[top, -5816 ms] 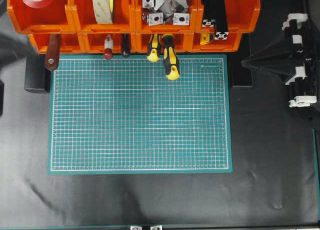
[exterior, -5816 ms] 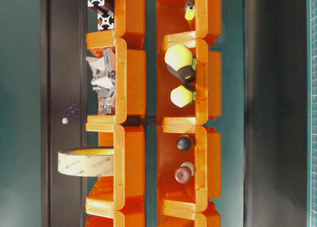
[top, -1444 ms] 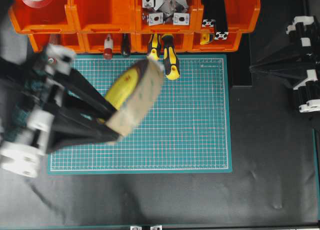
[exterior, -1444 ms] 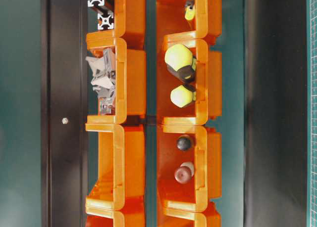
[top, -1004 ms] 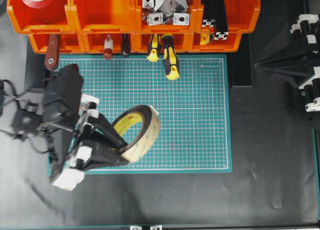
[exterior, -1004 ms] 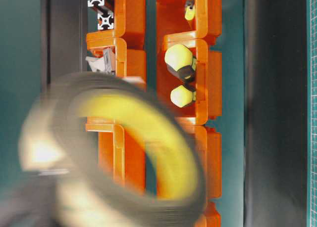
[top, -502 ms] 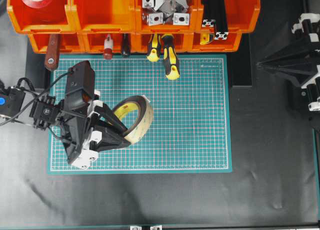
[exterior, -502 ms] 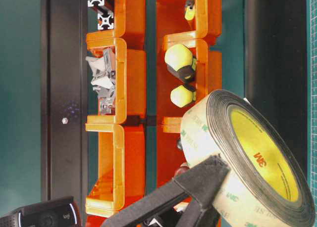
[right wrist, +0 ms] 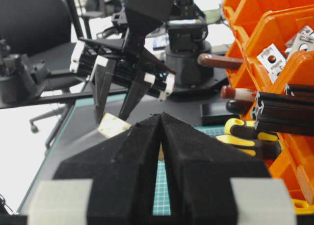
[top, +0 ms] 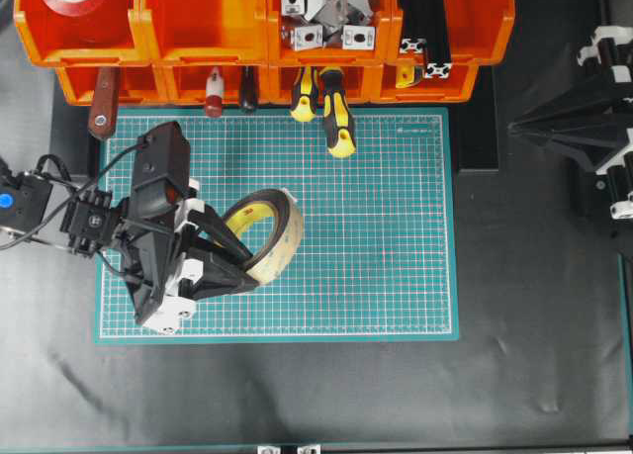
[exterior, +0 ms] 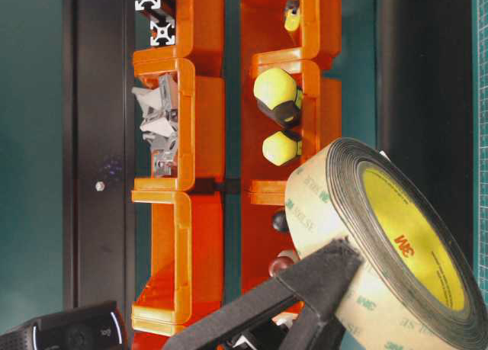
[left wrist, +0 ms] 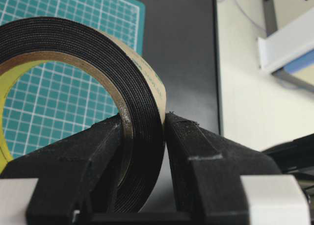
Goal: Pick foam from container rack with left arm.
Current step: 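Open the left gripper and release the tape roll onto the mat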
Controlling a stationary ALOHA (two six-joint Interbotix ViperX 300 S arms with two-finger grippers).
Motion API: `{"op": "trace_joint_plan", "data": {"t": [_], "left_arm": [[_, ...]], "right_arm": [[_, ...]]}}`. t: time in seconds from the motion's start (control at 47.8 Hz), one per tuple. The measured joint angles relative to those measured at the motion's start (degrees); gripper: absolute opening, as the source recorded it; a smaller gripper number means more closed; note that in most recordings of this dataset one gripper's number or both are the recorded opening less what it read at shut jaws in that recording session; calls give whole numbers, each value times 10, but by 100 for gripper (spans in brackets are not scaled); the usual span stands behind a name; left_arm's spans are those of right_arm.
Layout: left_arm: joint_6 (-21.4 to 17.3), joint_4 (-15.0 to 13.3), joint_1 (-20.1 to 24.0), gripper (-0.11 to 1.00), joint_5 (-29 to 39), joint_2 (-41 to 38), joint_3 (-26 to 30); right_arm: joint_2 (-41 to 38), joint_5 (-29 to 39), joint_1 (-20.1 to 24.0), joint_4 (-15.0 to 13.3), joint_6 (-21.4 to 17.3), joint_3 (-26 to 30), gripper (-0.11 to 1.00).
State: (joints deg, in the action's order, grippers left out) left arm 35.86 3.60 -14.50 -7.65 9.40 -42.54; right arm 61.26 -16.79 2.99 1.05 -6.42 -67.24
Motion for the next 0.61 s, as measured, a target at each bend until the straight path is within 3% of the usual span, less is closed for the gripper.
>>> {"op": "trace_joint_plan", "data": {"t": [0.167,0.251,0.607], "left_arm": [[-3,1,-1,75,1,0,0],[-3,0,-1,89,1,0,0],[-5,0,-1,89,1,0,1]], "right_arm": [[0,0,0,-1,0,0,0],[0,0,0,0,1,0,0],[0,0,1,0,0,0,0]]}}
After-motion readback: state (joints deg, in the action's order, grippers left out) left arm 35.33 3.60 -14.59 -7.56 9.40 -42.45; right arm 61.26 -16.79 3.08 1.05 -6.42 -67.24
